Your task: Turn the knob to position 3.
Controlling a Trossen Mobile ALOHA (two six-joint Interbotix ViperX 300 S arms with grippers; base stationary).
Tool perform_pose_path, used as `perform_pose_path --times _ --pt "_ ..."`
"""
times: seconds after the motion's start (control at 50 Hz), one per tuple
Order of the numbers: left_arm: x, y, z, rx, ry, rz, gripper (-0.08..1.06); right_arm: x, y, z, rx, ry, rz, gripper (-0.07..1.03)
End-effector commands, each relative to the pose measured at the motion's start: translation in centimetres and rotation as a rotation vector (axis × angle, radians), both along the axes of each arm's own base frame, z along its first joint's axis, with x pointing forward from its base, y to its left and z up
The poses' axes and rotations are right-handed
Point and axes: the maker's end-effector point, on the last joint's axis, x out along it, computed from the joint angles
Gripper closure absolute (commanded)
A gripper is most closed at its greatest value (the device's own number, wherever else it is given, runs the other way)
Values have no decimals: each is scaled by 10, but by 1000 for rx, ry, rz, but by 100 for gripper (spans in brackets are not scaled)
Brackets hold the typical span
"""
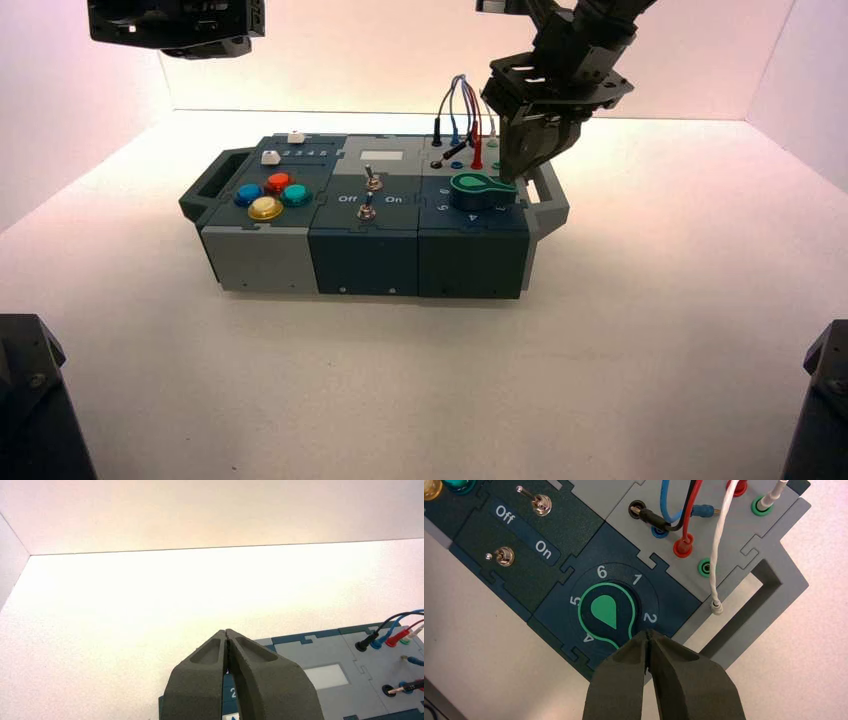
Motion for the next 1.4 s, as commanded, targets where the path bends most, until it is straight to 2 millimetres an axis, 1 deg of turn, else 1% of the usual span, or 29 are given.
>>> perform_pose_path --times 0.02,0.88,1.2,1.4 --pt "8 -4 13 -10 -39 -4 101 5 6 12 27 -31 -1 99" --pt "9 -4 13 -10 -39 -4 101 4 7 12 27 -20 -4 99" --pt "8 -4 13 -9 -37 -4 101 2 12 13 31 -23 11 99" --pt "9 -4 13 -10 -39 -4 101 2 12 11 29 -19 11 99"
